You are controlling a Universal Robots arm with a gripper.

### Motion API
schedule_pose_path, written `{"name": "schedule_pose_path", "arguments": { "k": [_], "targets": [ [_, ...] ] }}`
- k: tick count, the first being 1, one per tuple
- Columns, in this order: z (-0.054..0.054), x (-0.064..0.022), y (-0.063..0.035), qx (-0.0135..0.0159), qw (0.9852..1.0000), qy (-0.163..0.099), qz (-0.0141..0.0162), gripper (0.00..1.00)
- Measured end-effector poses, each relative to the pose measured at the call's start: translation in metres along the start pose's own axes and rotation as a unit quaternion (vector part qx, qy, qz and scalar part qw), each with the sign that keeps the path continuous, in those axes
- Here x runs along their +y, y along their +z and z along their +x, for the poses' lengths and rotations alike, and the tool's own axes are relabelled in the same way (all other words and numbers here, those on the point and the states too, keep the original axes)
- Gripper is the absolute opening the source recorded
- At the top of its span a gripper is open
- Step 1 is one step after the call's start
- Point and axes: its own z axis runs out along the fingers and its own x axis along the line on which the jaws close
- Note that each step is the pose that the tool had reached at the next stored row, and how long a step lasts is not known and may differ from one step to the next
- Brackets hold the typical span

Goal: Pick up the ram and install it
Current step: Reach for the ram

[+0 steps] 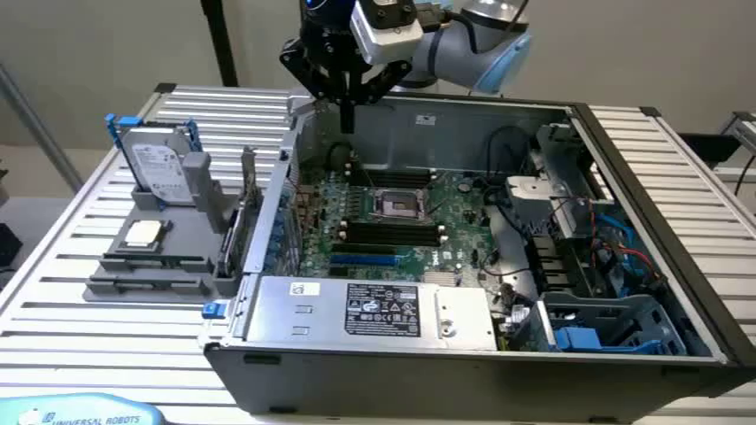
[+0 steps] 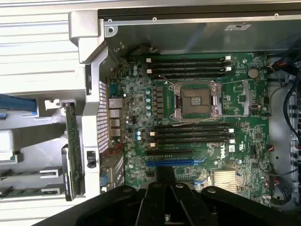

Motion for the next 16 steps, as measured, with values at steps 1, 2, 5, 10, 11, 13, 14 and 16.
{"name": "schedule_pose_path", "arguments": {
  "k": [1, 2, 5, 10, 11, 13, 14, 16],
  "targets": [
    [0.0, 0.0, 0.0, 0.0, 1.0, 0.0, 0.0, 0.11],
    [0.0, 0.0, 0.0, 0.0, 1.0, 0.0, 0.0, 0.11],
    [0.0, 0.0, 0.0, 0.0, 1.0, 0.0, 0.0, 0.11],
    [0.0, 0.0, 0.0, 0.0, 1.0, 0.0, 0.0, 0.11],
    [0.0, 0.0, 0.0, 0.0, 1.0, 0.0, 0.0, 0.11],
    [0.0, -0.0004, -0.0001, 0.0, 1.0, 0.0, 0.0, 0.11],
    [0.0002, -0.0014, -0.0002, 0.0001, 1.0, 0.0, 0.0001, 0.11],
    [0.0029, -0.0058, -0.0004, 0.0, 1.0, 0.0, 0.0001, 0.11]
  ]
}}
